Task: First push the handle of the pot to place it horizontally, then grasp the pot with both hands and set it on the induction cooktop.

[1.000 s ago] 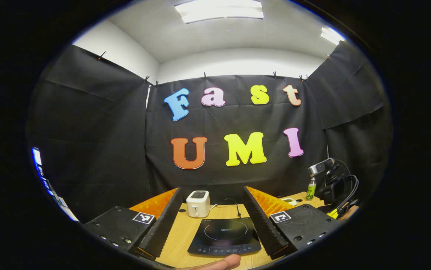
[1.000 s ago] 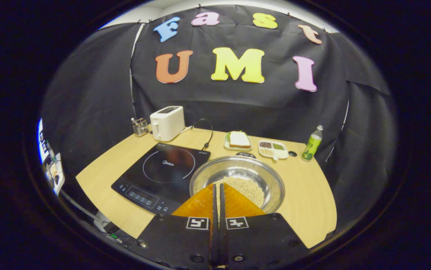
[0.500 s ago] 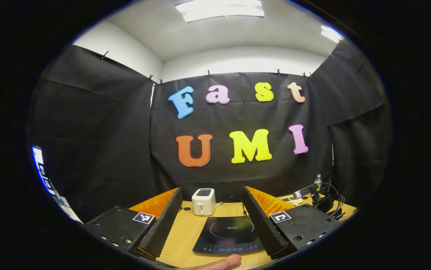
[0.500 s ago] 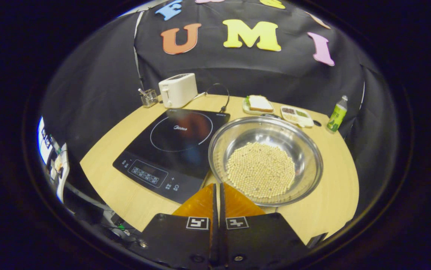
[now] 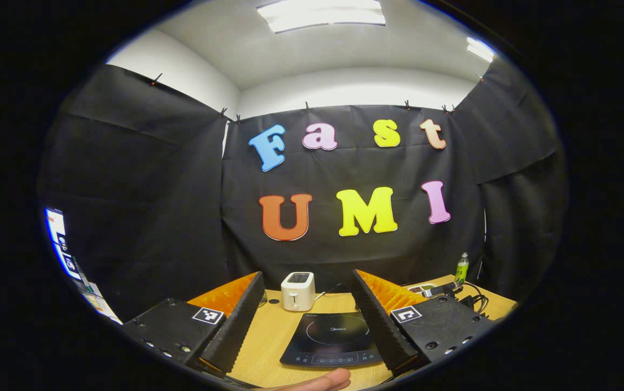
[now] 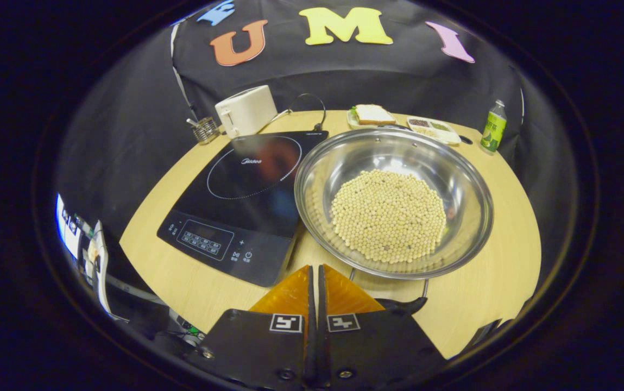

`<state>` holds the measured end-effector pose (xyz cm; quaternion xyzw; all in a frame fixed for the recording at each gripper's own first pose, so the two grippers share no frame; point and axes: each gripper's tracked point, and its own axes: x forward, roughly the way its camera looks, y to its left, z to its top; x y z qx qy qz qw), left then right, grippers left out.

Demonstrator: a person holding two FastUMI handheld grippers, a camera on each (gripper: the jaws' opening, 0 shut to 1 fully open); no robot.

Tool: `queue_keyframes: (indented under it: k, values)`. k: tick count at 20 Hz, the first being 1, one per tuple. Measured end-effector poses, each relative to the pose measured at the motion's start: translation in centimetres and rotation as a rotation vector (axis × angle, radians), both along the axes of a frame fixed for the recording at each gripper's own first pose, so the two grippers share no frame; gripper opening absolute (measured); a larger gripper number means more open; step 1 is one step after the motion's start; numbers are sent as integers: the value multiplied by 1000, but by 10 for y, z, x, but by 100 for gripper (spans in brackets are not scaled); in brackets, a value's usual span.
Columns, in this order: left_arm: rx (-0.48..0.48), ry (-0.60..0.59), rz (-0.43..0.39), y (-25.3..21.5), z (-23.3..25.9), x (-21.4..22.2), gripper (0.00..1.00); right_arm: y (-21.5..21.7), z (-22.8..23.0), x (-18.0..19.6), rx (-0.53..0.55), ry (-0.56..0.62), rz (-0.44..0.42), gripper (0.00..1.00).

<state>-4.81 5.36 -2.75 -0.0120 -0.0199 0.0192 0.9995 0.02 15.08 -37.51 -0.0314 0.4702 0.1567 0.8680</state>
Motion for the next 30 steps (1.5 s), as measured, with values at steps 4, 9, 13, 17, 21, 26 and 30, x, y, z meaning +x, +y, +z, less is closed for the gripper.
queue_keyframes:
  k: [4, 9, 13, 17, 21, 26, 30]
  values:
    - [14, 16, -9, -6, -5, 3, 96, -2, -3, -5, 12, 14, 8, 1]
    - [12, 27, -21, -12, -8, 4, 96, -3, -5, -8, 22, 37, 25, 1]
    - [13, 20, -25, -15, -6, 4, 96, -7, -9, -10, 31, 47, 41, 4]
    - [11, 17, -32, -20, -5, 6, 96, -13, -9, -10, 25, 51, 44, 4]
    - [4, 21, -54, -29, -8, 4, 96, -21, -9, -10, 15, 50, 53, 4]
    - [5, 26, -67, -35, -7, 3, 96, -31, -10, -11, -6, 42, 81, 4]
    - [-17, 36, -50, -34, -10, 3, 96, -39, -12, -13, -18, 49, 99, 1]
